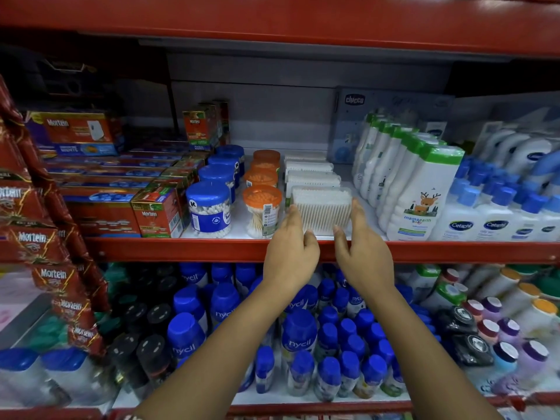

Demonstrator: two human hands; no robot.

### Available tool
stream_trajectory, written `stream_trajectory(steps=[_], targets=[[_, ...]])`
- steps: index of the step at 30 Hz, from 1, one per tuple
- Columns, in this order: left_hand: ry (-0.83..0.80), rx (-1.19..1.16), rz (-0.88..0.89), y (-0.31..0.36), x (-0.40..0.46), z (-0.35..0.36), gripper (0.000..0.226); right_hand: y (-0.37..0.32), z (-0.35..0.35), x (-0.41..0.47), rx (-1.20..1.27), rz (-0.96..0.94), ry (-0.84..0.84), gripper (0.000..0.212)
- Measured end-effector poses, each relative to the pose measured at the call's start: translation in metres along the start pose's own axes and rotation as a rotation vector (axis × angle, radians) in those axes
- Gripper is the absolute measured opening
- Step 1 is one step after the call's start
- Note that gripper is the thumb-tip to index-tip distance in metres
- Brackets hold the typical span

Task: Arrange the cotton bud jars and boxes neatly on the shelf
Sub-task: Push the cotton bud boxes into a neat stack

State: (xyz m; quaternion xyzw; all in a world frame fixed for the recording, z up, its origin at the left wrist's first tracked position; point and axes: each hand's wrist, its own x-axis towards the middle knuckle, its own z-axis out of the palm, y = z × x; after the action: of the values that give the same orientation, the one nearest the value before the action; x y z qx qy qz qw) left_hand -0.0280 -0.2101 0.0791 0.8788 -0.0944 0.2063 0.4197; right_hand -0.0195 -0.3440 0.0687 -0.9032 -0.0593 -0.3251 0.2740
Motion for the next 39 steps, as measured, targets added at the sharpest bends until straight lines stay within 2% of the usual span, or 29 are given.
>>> stream_trajectory(steps=[18,29,34,39], targets=[[0.027,-0.037,0.021,-0.005,0.002,0.002,0.058,-0.004,0.001,-0.001,0.106,0.006,-0.014,0.056],[0.039,-0.028,0.026,-0.005,-0.003,0.001,0.059,-0.003,0.007,-0.005,0.035,0.01,-0.025,0.065],[0.231,0.039,0.116,-0.004,-0.019,-0.01,0.048,-0.02,0.01,-0.013,-0.019,-0.07,0.095,0.068],[0.452,0.221,0.267,-0.034,-0.027,-0.036,0.035,-0.05,0.012,-0.014,0.003,-0.216,0.022,0.058]])
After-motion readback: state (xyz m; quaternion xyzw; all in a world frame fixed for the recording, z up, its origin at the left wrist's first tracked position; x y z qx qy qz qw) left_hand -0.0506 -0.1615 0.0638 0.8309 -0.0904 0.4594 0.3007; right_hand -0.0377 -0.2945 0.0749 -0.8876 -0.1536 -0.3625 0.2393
